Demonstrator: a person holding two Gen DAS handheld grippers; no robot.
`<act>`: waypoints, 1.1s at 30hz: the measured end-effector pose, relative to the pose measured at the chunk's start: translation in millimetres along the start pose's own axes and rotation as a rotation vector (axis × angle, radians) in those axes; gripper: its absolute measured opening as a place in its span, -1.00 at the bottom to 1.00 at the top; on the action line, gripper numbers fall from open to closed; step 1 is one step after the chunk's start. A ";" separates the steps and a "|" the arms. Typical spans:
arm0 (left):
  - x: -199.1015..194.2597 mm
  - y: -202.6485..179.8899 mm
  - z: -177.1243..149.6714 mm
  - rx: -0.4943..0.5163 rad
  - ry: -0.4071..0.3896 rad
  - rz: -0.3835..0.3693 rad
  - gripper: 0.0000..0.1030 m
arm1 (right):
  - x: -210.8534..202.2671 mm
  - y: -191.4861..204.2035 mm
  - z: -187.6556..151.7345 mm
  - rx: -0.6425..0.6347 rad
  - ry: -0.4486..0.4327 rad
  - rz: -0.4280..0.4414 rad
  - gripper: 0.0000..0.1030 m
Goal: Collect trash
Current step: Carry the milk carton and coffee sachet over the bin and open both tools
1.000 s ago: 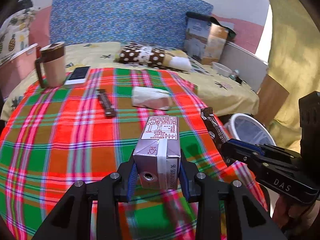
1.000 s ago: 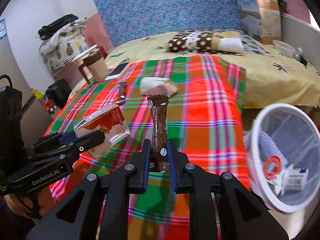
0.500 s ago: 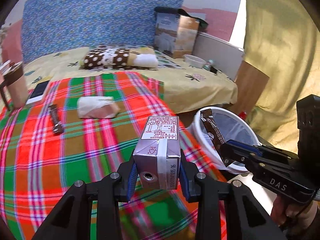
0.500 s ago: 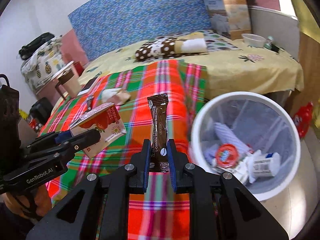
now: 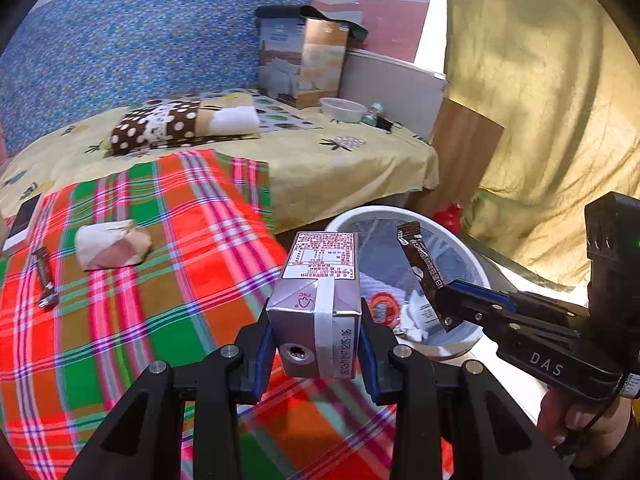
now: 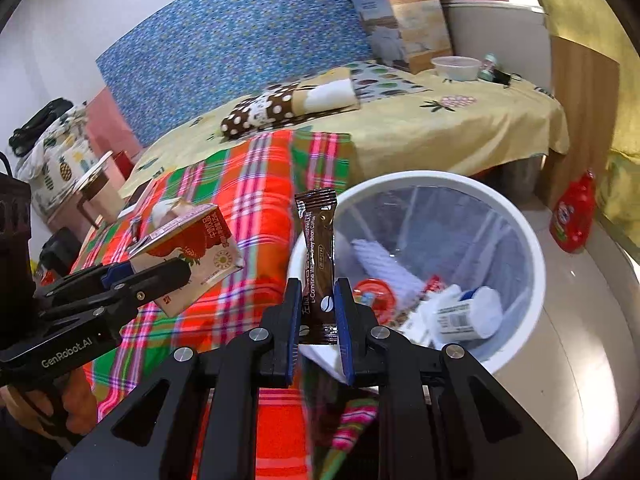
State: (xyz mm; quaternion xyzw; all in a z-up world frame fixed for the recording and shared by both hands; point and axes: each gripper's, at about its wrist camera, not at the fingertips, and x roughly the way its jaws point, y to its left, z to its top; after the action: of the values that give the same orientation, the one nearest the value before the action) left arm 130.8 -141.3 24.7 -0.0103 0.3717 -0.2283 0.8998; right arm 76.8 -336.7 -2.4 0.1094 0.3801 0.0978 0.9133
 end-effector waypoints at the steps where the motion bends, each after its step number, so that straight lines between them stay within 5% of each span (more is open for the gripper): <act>1: 2.4 -2.7 1.0 0.004 0.002 -0.006 -0.30 | -0.6 -3.3 0.0 0.006 -0.001 -0.005 -0.63; 33: 99.6 -58.6 22.5 0.071 0.123 -0.120 -0.29 | 19.3 -67.0 -1.1 0.095 0.108 -0.133 -0.62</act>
State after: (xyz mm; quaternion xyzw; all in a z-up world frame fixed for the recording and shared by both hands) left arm 184.0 -238.9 -14.1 0.0134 0.4165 -0.2951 0.8598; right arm 95.8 -395.6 -34.5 0.1218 0.4396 0.0243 0.8896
